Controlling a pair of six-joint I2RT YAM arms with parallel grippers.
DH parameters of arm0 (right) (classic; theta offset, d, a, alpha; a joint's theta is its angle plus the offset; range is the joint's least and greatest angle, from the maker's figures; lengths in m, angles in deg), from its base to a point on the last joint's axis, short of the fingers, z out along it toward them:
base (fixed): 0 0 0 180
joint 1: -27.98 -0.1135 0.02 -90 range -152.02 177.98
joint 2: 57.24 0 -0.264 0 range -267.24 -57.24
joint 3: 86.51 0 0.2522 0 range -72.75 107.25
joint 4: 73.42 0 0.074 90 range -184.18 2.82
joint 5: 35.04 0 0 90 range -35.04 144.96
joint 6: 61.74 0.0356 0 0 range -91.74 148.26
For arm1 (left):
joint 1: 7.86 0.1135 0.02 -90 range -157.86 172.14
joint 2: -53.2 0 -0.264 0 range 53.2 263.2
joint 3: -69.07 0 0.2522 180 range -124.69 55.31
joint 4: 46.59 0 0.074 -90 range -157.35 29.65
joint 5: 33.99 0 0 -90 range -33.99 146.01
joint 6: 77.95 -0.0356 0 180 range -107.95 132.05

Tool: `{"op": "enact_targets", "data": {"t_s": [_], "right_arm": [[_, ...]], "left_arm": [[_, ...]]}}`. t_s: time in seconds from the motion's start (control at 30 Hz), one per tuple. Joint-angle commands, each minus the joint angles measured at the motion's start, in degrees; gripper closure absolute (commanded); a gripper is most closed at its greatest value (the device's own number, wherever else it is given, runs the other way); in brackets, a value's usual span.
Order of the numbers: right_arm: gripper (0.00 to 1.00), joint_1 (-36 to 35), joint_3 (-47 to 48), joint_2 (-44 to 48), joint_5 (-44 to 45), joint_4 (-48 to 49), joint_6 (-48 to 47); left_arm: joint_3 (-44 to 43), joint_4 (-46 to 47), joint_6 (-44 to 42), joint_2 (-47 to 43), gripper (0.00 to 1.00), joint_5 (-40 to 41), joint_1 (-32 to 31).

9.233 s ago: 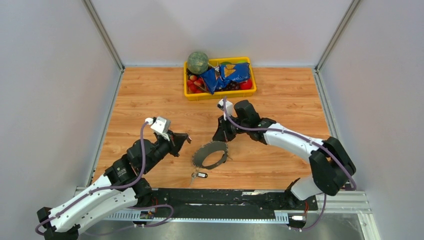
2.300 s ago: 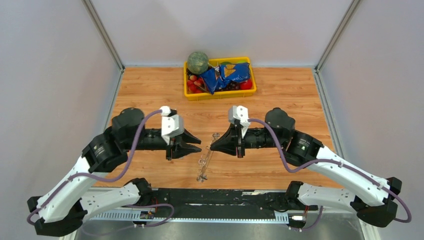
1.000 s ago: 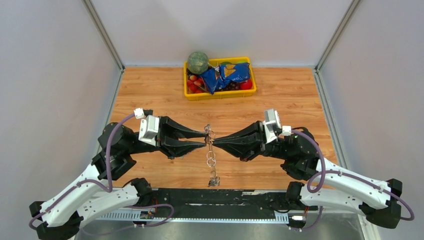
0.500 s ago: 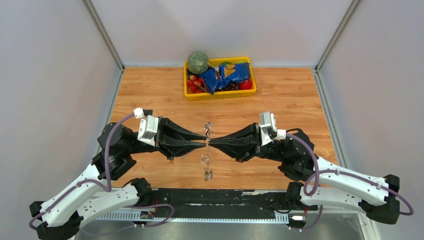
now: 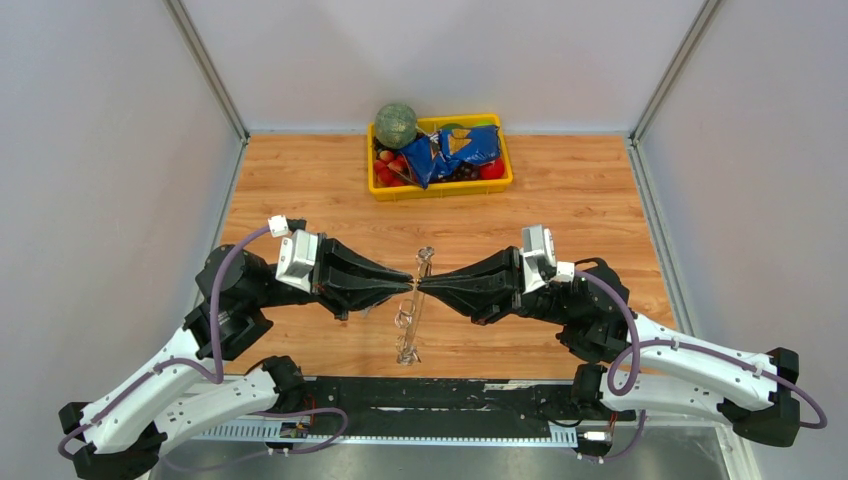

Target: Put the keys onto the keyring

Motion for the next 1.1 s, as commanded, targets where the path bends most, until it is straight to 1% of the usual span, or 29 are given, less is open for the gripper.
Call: {"op": "enact_targets", "data": {"t_s": [0.0, 0.07, 0.1, 0.17, 0.37, 0.5, 0.53, 0.57, 0.67, 0.7, 0.8, 0.83, 0.87, 0.97, 1.07], "right_arm": [[1.0, -0.79, 1.7, 0.25, 0.68, 4.73, -1.07], [1.0, -0.87, 1.88, 0.09, 0.78, 4.53, -1.3], [1.0, -0.95, 1.95, -0.04, 0.76, 4.47, -1.38], [1.0, -1.05, 2.1, -0.27, 0.86, 4.29, -1.59], [1.0, -1.17, 2.35, -0.75, 1.28, 2.93, -2.29], [1.0, -1.17, 3.01, -0.37, 1.52, 0.02, -2.38], [1.0, -1.17, 3.33, -0.2, 1.6, -1.01, -2.39], [0.98, -1.15, 4.09, -0.08, 1.7, -2.45, -2.47], [0.84, -1.16, 6.32, 0.46, 1.88, -8.38, -3.66], [0.79, -1.19, 6.57, 0.93, 2.18, -9.72, -4.13], [0.58, -1.15, 7.2, 2.89, 4.59, -14.42, -6.05], [0.53, -1.15, 7.79, 3.55, 5.86, -16.55, -6.9], [0.5, -1.21, 8.34, 4.22, 7.28, -18.4, -7.68], [0.44, -1.17, 9.94, 5.85, 10.47, -23.04, -9.9], [0.42, -1.15, 11.6, 6.02, 14.38, -26.72, -11.06]], "left_arm": [[-0.35, 0.94, 0.19, 0.58, 0.79, -0.77, -0.01], [-0.57, 0.85, 0.19, 0.82, 0.85, -1.06, 0.03], [-0.68, 0.82, 0.14, 0.9, 0.91, -1.08, 0.01], [-1.07, 0.61, 0.11, 1.11, 0.98, -1.35, 0.0], [-2.4, -0.75, 0.31, 2.52, 1.0, -0.94, 0.0], [-3.25, -2.43, -0.35, 2.77, 1.0, 1.53, -0.01], [-3.53, -4.27, -0.89, 2.89, 1.0, 2.06, -0.02], [-4.06, -5.96, -1.14, 3.18, 1.0, 2.32, 0.02], [-5.21, -9.04, -2.69, 3.42, 1.0, 5.3, 0.01], [-5.53, -10.3, -3.01, 3.33, 1.0, 6.74, 0.01], [-6.07, -12.78, -4.53, 3.0, 1.0, 9.55, 0.0], [-6.17, -14.0, -4.81, 2.96, 1.0, 10.83, 0.0], [-6.39, -14.6, -5.3, 2.82, 1.0, 11.37, -0.01], [-6.53, -17.01, -5.97, 2.44, 1.0, 13.98, 0.03], [-6.52, -18.67, -6.49, 1.89, 1.0, 16.68, 0.01]]}}
